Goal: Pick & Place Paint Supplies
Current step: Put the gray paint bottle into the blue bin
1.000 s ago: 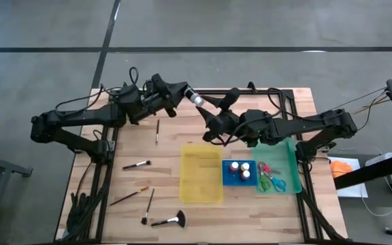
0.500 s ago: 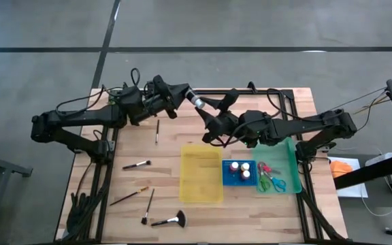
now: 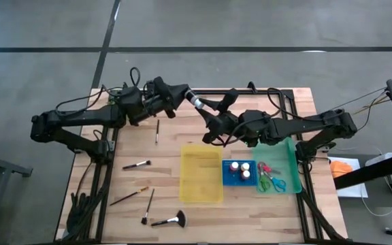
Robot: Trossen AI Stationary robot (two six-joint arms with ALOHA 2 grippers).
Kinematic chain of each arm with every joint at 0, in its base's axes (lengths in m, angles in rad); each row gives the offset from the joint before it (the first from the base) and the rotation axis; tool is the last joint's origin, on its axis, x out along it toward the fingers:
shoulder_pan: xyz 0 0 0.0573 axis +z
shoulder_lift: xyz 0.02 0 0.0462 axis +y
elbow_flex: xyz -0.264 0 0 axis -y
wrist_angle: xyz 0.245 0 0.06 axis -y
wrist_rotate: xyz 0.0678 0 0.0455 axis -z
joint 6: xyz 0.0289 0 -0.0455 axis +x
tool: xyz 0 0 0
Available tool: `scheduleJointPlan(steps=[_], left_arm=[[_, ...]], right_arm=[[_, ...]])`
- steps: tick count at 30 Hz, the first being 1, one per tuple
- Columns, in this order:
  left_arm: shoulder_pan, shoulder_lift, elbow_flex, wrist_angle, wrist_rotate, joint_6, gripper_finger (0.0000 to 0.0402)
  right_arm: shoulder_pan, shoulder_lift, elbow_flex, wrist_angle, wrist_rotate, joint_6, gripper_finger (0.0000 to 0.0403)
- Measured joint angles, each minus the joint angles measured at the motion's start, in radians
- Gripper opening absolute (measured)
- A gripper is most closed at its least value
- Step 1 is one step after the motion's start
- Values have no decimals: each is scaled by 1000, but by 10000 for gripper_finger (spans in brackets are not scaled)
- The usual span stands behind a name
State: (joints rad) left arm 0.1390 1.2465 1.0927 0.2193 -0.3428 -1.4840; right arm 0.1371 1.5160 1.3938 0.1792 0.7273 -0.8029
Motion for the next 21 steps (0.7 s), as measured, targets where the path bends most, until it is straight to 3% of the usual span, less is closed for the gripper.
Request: scheduleJointPlan(steps=[10,18,21], left_arm=[[42,-19,0,-36,22,377,325],[131,-110,1,-199,33,612,361],[158,-155,1,-296,34,674,362]], right_arm=[[0,0,94,-172,27,76,108],[7,-34,182,-659,25,418,108],[10,-63,209,-916,-85,610,108]])
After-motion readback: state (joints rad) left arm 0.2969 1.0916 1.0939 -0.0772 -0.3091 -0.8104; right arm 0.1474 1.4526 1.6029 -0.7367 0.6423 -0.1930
